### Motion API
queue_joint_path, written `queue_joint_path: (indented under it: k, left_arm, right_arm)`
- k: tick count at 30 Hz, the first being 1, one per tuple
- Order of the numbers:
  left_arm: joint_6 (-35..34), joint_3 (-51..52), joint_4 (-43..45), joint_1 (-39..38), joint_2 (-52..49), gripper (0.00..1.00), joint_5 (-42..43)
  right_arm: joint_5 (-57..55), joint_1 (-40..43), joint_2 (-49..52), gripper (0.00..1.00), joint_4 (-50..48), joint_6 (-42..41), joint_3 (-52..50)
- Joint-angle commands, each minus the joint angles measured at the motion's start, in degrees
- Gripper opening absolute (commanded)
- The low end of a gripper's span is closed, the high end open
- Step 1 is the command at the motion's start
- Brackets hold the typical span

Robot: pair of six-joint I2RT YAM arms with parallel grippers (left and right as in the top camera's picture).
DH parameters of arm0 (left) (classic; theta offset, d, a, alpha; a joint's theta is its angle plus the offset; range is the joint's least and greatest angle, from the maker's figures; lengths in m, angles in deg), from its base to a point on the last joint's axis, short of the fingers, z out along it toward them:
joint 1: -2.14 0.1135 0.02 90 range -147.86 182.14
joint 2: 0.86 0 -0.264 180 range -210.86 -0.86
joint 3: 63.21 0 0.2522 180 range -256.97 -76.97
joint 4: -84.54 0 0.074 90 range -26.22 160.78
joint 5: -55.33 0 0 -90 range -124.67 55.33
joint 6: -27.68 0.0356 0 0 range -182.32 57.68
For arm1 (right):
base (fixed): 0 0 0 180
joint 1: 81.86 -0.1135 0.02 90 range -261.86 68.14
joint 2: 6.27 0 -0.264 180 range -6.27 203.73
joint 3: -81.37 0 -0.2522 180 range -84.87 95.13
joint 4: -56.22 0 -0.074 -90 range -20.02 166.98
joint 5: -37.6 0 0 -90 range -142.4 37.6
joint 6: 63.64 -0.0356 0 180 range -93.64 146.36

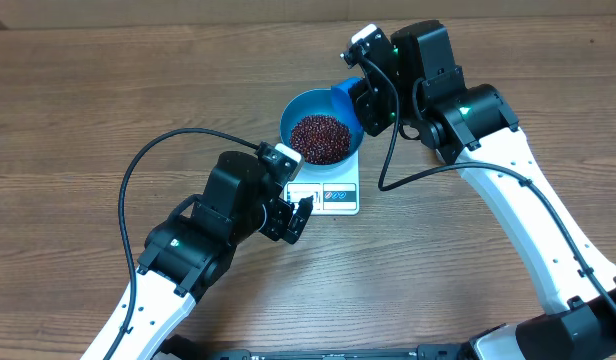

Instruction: Scoop item into bowl and weigh 150g on scale

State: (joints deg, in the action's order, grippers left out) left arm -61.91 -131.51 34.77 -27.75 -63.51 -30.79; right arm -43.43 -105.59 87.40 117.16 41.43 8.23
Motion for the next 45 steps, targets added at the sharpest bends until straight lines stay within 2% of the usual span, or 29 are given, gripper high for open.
queue_joint_path:
  k: [1,17,23,45]
  left_arm:
    - [0.87,-1.11,0.28,0.35,0.09,0.99,0.02]
    - [0.90,-1.11,0.33,0.35,0.09,1.00,0.02]
    - [0.87,-1.11,0.70,0.35,0.09,0.99,0.02]
    - [0.87,-1.11,0.68,0.35,0.09,0.99,0.04]
  right_arm:
    - [-0.61,-0.33,-2.01,0.04,-0.79,0.24,1.60]
    - [-4.42,-1.92,-2.01,0.04,0.04,1.97,1.60]
    - [-11.96,-4.37,-2.01,0.04,-1.64,3.30,1.60]
    - [-11.91,-4.87,-1.99,0.04,-0.81,2.97,1.60]
